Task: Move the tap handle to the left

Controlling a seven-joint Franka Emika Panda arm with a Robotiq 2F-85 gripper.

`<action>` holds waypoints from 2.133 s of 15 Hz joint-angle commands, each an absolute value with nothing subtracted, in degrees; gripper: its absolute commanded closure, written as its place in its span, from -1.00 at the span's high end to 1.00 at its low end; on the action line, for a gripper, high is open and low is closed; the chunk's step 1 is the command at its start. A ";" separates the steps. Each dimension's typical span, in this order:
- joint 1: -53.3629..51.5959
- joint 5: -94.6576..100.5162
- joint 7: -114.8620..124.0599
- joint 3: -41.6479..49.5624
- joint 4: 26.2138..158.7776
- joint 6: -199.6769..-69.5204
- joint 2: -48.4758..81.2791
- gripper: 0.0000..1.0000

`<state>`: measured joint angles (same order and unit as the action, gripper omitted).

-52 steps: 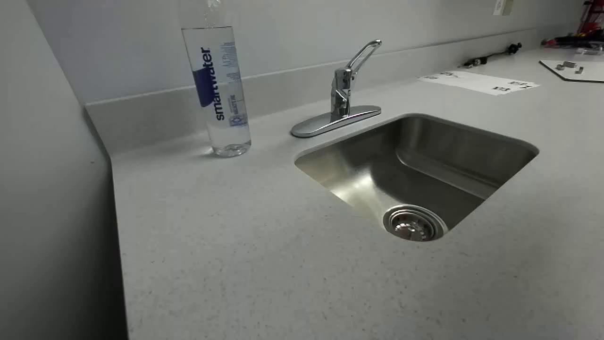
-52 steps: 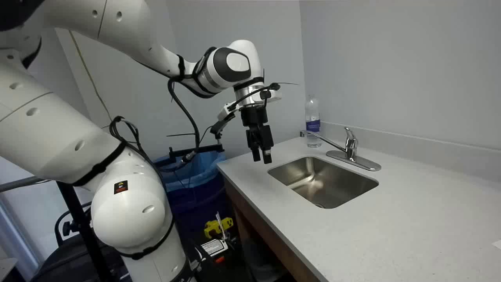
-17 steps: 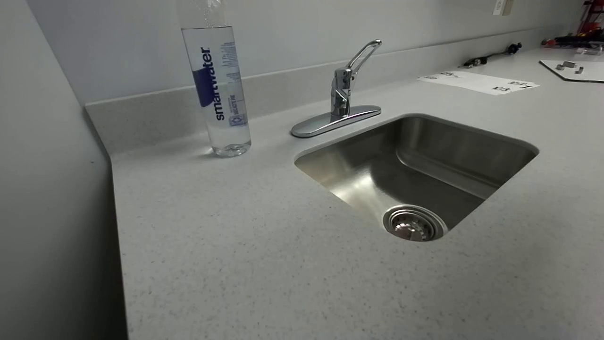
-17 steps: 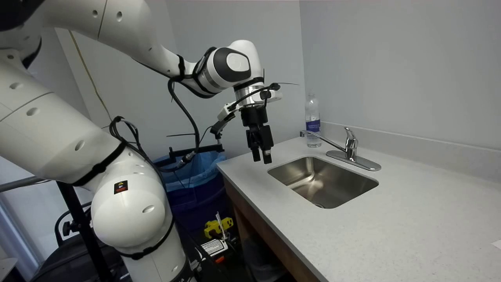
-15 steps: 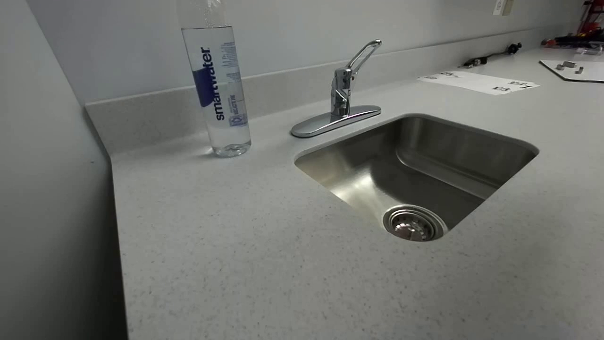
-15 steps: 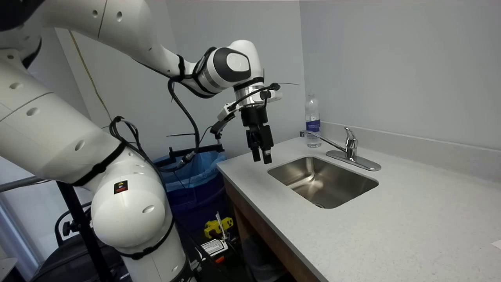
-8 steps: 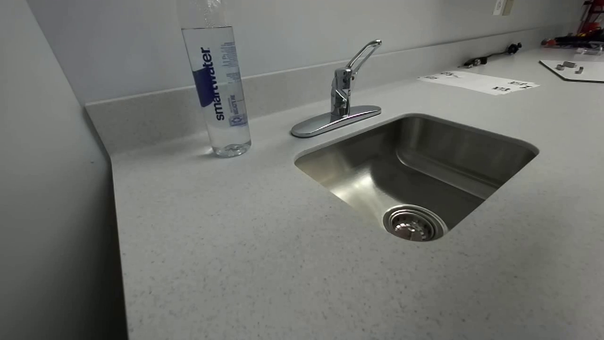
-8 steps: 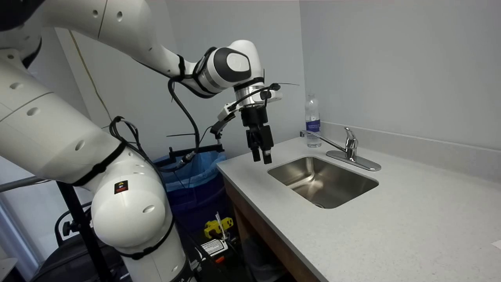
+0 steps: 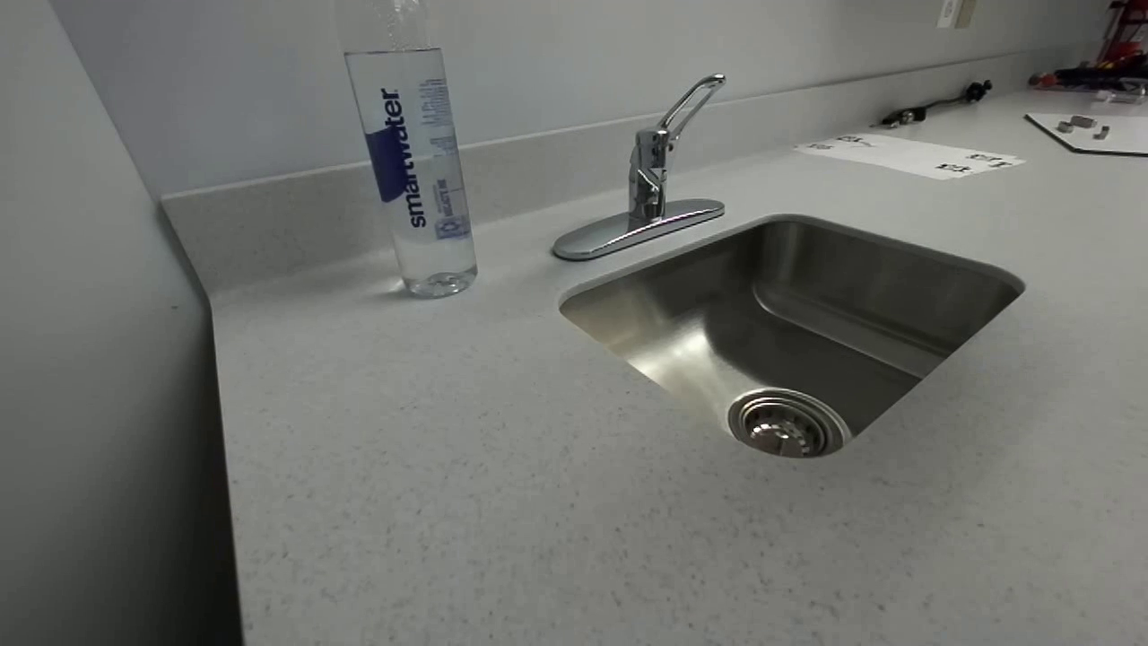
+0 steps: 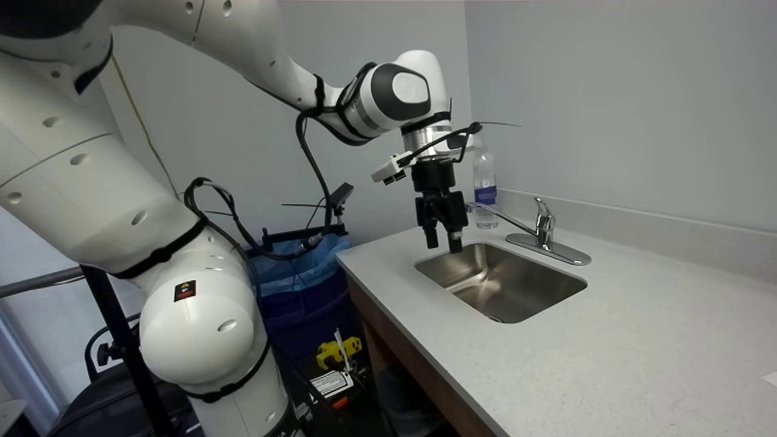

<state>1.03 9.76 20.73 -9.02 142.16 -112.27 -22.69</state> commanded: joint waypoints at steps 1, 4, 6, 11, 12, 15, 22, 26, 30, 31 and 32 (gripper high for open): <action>0.35 7.43 10.91 -4.80 133.19 -112.95 -13.20 1.00; -0.60 2.19 0.90 -2.16 126.45 -113.84 -7.43 1.00; -0.76 -1.65 -3.77 -1.52 122.31 -113.93 -4.67 1.00; -1.29 -8.45 -8.57 -2.48 114.74 -112.03 -0.64 1.00; -1.48 -9.63 -8.89 -2.65 113.78 -111.51 -0.31 1.00; -1.32 -7.16 -6.64 -2.53 116.81 -113.74 -1.63 1.00; -1.26 -7.15 -6.66 -2.30 117.09 -113.75 -1.58 1.00; -1.32 -5.01 -2.98 -2.49 115.17 -115.30 1.05 1.00; -1.37 -2.68 0.77 -2.43 111.49 -117.52 5.23 1.00; -1.44 -2.34 1.62 -2.44 110.15 -117.84 6.47 1.00; -1.50 -2.23 2.35 -2.44 108.95 -118.12 7.52 1.00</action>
<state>-0.87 -3.60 -0.64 -2.70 114.17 -117.81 3.29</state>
